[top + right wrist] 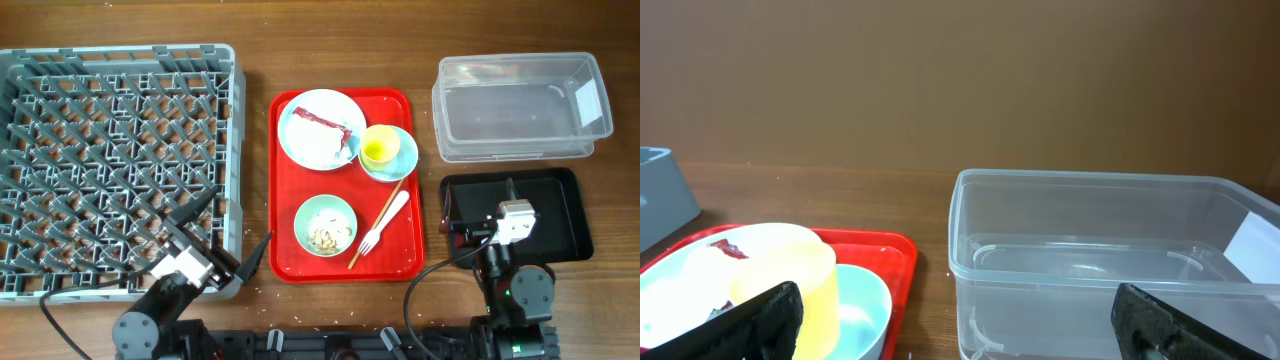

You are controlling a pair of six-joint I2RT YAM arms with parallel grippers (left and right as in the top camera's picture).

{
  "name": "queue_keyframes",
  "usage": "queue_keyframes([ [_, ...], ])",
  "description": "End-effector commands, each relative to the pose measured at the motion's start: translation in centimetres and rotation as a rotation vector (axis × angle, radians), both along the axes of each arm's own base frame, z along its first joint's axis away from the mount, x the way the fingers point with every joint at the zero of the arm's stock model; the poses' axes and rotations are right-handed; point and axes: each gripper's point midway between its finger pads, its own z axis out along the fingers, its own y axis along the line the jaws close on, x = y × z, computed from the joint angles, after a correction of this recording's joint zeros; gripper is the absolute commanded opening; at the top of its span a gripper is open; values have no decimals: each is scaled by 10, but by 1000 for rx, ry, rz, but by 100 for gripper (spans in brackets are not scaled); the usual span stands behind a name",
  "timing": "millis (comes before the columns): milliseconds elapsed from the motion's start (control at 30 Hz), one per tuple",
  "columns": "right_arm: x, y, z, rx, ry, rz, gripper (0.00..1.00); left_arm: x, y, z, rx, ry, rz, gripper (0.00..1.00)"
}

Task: Sort waste into correct bins and load items into the dishwasher rack
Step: 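Raise the left gripper and move it over the red tray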

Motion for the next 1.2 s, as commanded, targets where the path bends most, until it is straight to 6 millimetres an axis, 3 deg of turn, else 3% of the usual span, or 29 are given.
queue_keyframes([
  [0,0,-3,0,-11,-3,-14,100,6,5,31,-28,48,26,100],
  [100,0,-3,0,-10,-3,-14,100,36,5,42,-28,258,14,100],
  [200,0,-3,0,-11,-3,-13,100,63,-10,51,-11,485,-123,100],
  [267,0,-2,0,-11,-3,-13,100,58,-29,64,27,475,-319,100],
  [333,0,-3,0,-11,-3,-13,100,41,-44,71,95,388,-526,100],
  [400,0,-3,0,-10,-3,-13,100,45,-43,69,68,428,-530,100],
  [567,0,-3,0,-10,-3,-13,100,102,6,57,-95,555,-112,100],
  [600,0,-2,0,-10,-3,-13,100,111,19,47,-124,599,-12,100],
  [667,0,-3,0,-11,-2,-13,100,127,65,3,-184,774,326,100],
  [700,0,-3,0,-11,-3,-13,100,126,89,-18,-189,841,492,100],
  [733,0,-2,0,-11,-3,-13,100,124,98,-25,-187,864,549,100],
  [833,0,-3,0,-11,-3,-14,100,120,91,-21,-187,858,510,100],
  [900,0,-2,0,-10,-3,-13,100,115,69,-14,-183,853,370,100],
  [967,0,-3,0,-10,-3,-14,100,115,69,-13,-183,853,369,100],
  [1000,0,-3,0,-11,-3,-14,100,118,81,-15,-191,847,439,100],
  [1067,0,-3,0,-11,-3,-13,100,123,135,-20,-321,850,737,100],
  [1133,0,-3,0,-10,-3,-13,100,110,187,-32,-523,877,1018,100],
  [1167,0,-3,0,-11,-3,-13,100,105,195,-38,-538,898,1053,100],
])
